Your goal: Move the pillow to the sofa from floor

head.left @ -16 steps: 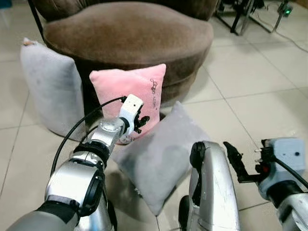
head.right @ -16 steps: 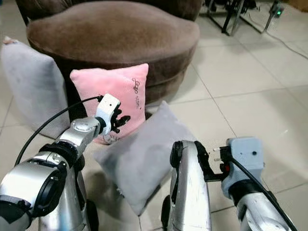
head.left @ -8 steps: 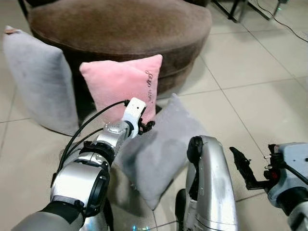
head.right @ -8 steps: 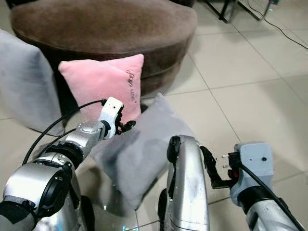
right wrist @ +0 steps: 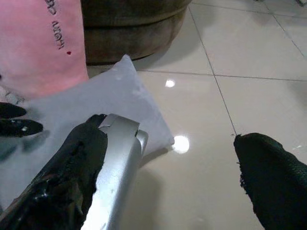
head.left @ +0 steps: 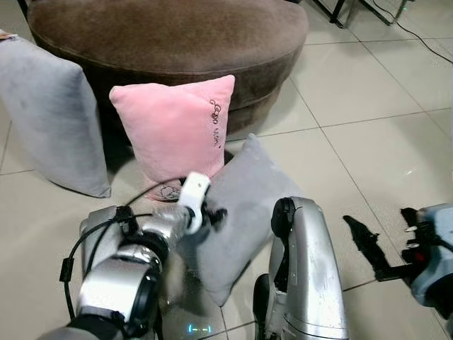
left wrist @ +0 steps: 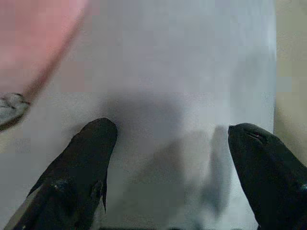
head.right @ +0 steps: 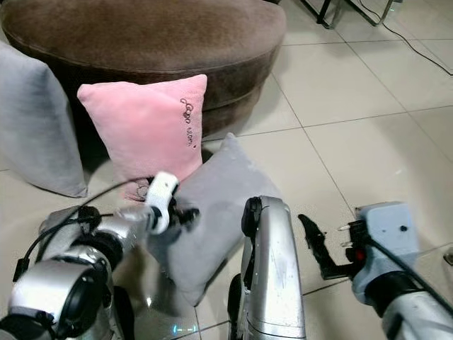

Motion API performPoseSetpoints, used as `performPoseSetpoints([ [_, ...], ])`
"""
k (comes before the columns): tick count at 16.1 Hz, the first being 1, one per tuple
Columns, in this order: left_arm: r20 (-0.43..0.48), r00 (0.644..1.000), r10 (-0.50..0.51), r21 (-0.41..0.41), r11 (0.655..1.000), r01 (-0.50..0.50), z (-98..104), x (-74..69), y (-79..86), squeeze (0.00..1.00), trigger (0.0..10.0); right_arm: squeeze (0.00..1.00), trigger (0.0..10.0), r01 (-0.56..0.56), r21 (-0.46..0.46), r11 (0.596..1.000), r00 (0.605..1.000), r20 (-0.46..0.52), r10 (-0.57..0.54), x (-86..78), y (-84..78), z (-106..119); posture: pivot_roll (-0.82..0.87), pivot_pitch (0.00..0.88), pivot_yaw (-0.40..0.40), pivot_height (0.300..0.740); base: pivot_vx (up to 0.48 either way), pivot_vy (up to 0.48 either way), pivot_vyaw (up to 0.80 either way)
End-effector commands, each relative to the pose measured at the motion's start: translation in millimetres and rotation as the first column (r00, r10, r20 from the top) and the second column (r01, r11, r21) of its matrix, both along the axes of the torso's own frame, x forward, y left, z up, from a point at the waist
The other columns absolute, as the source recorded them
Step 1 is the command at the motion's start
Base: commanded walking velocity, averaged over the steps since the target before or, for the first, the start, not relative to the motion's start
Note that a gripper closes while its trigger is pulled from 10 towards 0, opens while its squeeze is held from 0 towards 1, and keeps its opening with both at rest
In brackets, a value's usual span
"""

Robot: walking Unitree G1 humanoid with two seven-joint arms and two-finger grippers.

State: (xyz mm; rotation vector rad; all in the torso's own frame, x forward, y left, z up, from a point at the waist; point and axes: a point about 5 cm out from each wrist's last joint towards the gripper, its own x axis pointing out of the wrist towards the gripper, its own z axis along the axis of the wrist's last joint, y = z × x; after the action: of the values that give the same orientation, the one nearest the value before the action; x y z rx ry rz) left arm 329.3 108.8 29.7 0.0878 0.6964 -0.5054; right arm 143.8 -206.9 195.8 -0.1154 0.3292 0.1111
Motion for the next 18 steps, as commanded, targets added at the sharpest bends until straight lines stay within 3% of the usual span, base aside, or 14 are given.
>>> performPoseSetpoints([
  [1, -0.028, 0.999, -0.025, 0.038, 0.999, 0.026, -9.0, -7.7, -3.7, 0.00, 10.0, 0.00, 10.0, -0.010, 0.020, 1.000, 1.000, 0.009, 0.009, -3.5, 2.1, 6.3, -0.47, 0.244, -0.111, 0.300, 0.000, 0.000, 0.00],
  [2, -0.018, 0.999, -0.031, 0.109, 0.993, 0.033, -12.1, -9.1, 0.6, 0.00, 10.0, 0.00, 10.0, -0.030, 0.028, 0.999, 0.999, -0.012, 0.030, -5.3, 2.5, 10.7, -0.48, 0.239, -0.117, 0.300, 0.000, 0.000, 0.00],
  [5, -0.009, 1.000, -0.008, 0.213, 0.977, 0.010, -15.5, -10.1, 11.4, 0.00, 10.0, 0.00, 10.0, -0.059, 0.057, 0.997, 0.995, -0.075, 0.063, -11.5, 3.2, 15.4, -0.49, 0.236, -0.124, 0.300, 0.000, 0.000, 0.00],
  [7, -0.010, 0.999, -0.049, 0.299, 0.953, 0.050, -20.6, -14.1, 17.1, 0.00, 10.0, 0.00, 10.0, -0.134, 0.084, 0.987, 0.973, -0.180, 0.147, -18.7, 8.0, 16.8, -0.49, 0.240, -0.127, 0.300, 0.000, 0.000, 0.00],
  [10, -0.028, 0.998, -0.055, 0.303, 0.951, 0.061, -26.4, -19.7, 18.3, 0.00, 10.0, 0.00, 10.0, -0.150, 0.097, 0.984, 0.960, -0.226, 0.169, -22.2, 9.0, 20.9, -0.50, 0.238, -0.130, 0.300, 0.000, 0.000, 0.00],
  [11, -0.033, 0.998, -0.055, 0.298, 0.952, 0.062, -27.9, -21.1, 18.2, 0.00, 8.9, 0.00, 10.0, -0.151, 0.099, 0.984, 0.958, -0.231, 0.170, -22.5, 9.2, 22.3, -0.50, 0.236, -0.132, 0.300, 0.000, 0.000, 0.00],
  [12, -0.046, 0.998, -0.040, 0.288, 0.956, 0.051, -31.9, -25.0, 19.4, 0.00, 2.9, 0.00, 10.0, -0.162, 0.109, 0.981, 0.952, -0.244, 0.184, -23.4, 10.2, 26.1, -0.51, 0.228, -0.139, 0.300, 0.000, 0.000, 0.00],
  [13, -0.047, 0.998, -0.035, 0.287, 0.957, 0.047, -32.7, -25.7, 19.9, 0.00, 2.9, 0.00, 10.0, -0.168, 0.113, 0.979, 0.949, -0.251, 0.192, -23.8, 10.8, 27.6, -0.51, 0.228, -0.139, 0.300, 0.000, 0.000, 0.00],
  [14, -0.055, 0.998, -0.027, 0.284, 0.958, 0.042, -34.9, -28.0, 21.1, 0.00, 0.0, 0.00, 10.0, -0.192, 0.125, 0.973, 0.939, -0.264, 0.219, -25.0, 12.4, 30.4, -0.51, 0.225, -0.141, 0.300, 0.000, 0.000, 0.00],
  [18, -0.056, 0.998, -0.028, 0.289, 0.956, 0.043, -36.3, -29.4, 24.0, 0.00, 0.0, 0.00, 10.0, -0.215, 0.136, 0.967, 0.927, -0.283, 0.246, -26.4, 14.8, 36.0, -0.51, 0.224, -0.145, 0.300, 0.000, 0.000, 0.00],
])
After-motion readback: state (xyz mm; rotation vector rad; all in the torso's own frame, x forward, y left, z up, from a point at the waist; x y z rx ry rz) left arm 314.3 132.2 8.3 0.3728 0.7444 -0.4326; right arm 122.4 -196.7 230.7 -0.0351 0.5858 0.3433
